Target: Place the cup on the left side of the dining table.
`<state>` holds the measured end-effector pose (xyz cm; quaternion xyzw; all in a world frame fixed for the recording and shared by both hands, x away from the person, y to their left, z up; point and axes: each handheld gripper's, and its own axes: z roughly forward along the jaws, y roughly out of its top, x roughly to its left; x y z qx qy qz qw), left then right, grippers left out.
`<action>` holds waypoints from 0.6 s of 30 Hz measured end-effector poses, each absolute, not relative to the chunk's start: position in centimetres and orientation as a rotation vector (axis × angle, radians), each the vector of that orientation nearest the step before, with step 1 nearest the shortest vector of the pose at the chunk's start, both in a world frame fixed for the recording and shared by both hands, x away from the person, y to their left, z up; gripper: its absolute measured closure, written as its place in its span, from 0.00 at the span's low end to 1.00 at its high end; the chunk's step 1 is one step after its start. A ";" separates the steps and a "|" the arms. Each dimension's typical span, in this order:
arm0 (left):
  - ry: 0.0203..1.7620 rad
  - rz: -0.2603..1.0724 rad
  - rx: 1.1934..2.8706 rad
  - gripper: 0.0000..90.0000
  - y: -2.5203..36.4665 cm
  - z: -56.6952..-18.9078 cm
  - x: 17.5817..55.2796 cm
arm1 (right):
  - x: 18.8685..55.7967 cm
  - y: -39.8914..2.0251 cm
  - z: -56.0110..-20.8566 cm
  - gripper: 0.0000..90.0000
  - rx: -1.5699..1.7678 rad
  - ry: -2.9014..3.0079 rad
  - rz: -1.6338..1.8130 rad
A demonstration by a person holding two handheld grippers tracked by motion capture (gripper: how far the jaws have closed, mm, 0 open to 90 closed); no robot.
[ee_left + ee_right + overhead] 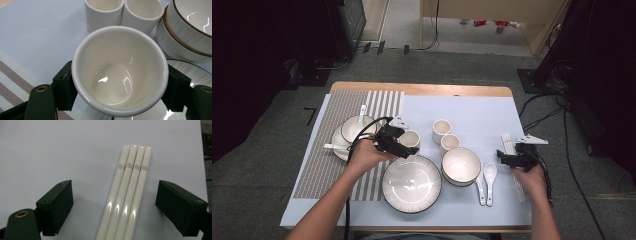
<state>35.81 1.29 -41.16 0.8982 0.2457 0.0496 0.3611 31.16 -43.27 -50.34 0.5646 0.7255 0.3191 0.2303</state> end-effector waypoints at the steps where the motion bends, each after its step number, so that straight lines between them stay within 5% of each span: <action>1: 0.633 0.130 2.315 0.31 1.3 -41.1 35.8 | 31.2 -43.3 -50.3 0.16 1.553 1.995 0.878; 18: 0.639 0.135 2.317 0.31 1.9 -40.6 35.4 | 31.2 -43.3 -50.3 0.16 1.553 1.996 0.878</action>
